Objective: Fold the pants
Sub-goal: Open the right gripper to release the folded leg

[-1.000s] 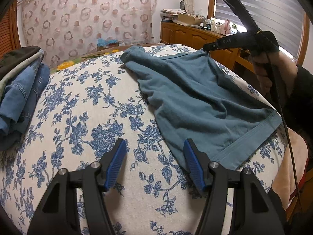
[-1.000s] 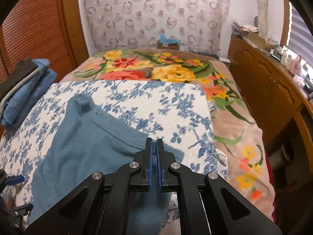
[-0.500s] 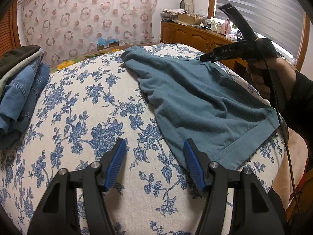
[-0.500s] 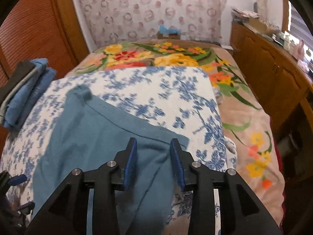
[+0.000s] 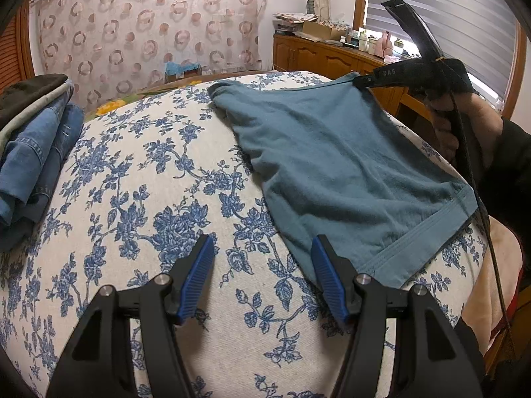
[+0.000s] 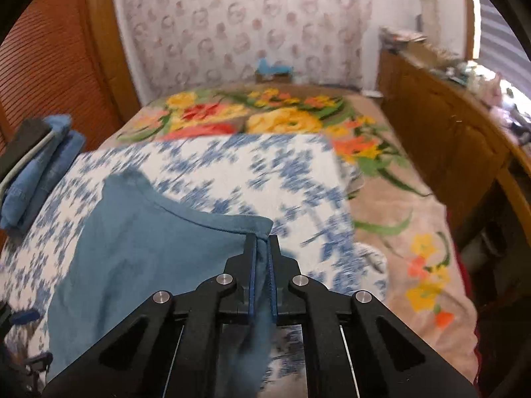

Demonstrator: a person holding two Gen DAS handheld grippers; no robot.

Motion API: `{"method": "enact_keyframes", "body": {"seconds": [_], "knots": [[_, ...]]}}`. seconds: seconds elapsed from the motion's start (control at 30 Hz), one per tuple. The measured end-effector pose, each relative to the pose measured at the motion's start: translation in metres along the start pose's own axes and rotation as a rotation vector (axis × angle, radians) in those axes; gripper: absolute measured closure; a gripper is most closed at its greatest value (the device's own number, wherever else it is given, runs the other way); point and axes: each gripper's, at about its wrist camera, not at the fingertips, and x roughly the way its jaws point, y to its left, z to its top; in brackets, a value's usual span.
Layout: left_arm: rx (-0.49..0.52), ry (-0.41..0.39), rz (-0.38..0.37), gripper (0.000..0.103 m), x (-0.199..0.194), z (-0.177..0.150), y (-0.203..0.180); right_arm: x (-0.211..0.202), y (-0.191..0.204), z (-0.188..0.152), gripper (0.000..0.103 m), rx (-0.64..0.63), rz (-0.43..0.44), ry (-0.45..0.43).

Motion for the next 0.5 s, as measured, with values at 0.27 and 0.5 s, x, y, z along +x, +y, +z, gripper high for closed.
{"method": "enact_keyframes", "body": {"seconds": [0.27,0.5], "knots": [[0.0,0.001,-0.002,0.042,0.001,0.0,0.0,0.007,-0.01,-0.006,0.089,0.002,-0.02,0.06],[-0.001,-0.007,0.005,0.042,0.0,-0.001,0.001,-0.034,-0.004,-0.026,0.069,-0.027,0.03,0.027]]}}
